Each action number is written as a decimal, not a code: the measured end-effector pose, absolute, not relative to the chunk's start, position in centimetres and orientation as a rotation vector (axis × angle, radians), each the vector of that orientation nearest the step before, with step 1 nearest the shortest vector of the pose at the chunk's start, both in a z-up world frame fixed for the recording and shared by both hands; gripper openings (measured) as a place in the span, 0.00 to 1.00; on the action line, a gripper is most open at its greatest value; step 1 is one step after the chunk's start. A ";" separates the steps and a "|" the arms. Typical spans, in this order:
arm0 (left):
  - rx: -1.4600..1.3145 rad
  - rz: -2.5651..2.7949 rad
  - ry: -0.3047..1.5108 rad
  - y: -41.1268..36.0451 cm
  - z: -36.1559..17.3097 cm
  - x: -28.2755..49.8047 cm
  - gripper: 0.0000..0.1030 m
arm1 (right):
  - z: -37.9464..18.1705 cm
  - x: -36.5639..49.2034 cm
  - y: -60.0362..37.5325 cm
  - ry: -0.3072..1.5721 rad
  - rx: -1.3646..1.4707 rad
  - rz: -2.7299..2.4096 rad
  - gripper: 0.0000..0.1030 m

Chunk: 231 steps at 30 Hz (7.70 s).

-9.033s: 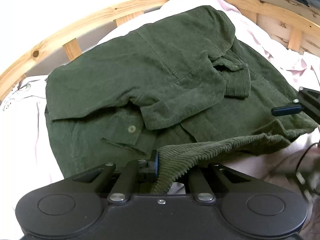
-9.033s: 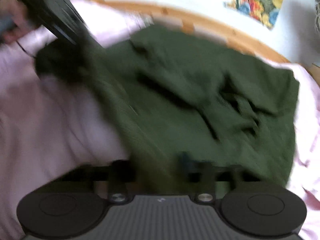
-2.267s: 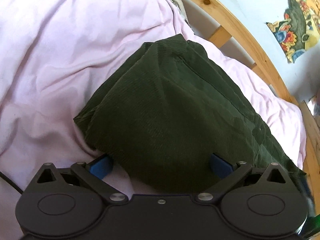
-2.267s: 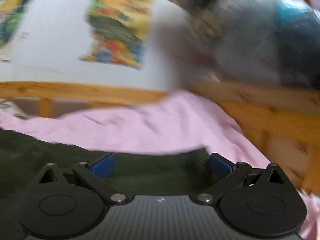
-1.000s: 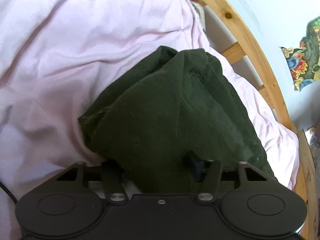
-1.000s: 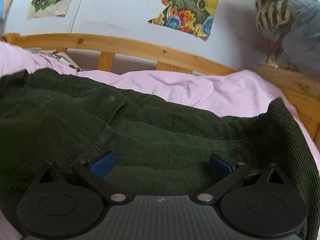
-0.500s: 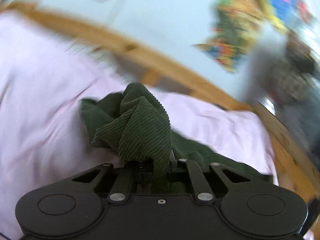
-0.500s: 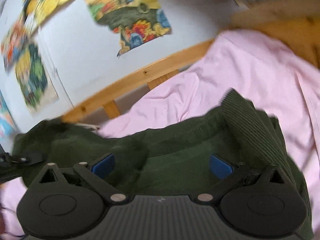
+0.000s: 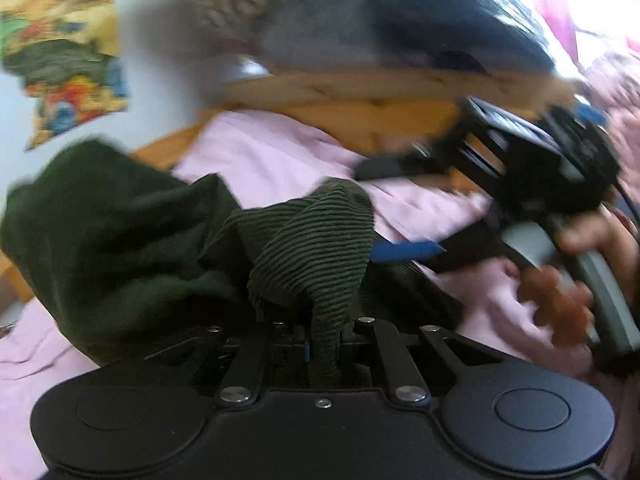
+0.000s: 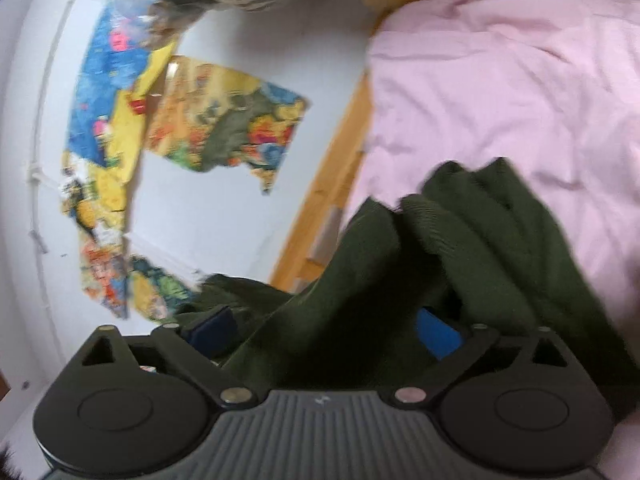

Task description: Fold large clothes

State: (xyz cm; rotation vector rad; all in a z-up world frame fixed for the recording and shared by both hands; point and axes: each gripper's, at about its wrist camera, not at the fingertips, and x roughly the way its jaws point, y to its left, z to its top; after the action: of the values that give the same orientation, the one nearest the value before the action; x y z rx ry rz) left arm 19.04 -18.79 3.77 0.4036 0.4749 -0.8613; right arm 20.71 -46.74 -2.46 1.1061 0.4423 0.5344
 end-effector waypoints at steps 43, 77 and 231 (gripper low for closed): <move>0.569 -1.134 0.525 -23.8 -1.0 18.9 0.20 | -3.0 20.8 -47.9 0.387 0.746 0.312 0.20; -0.224 -0.705 0.867 -10.5 -5.3 27.1 0.99 | 6.9 20.9 -36.5 0.211 0.187 0.045 0.93; -0.311 -0.628 0.837 -9.9 -4.7 27.6 1.00 | -6.6 20.1 -43.4 0.341 0.463 0.196 0.99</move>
State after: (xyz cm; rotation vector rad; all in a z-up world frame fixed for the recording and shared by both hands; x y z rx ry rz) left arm 27.61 -9.87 -4.75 -0.3108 0.8367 -0.6281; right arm 20.14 -43.44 -6.63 0.4628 0.3407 0.1963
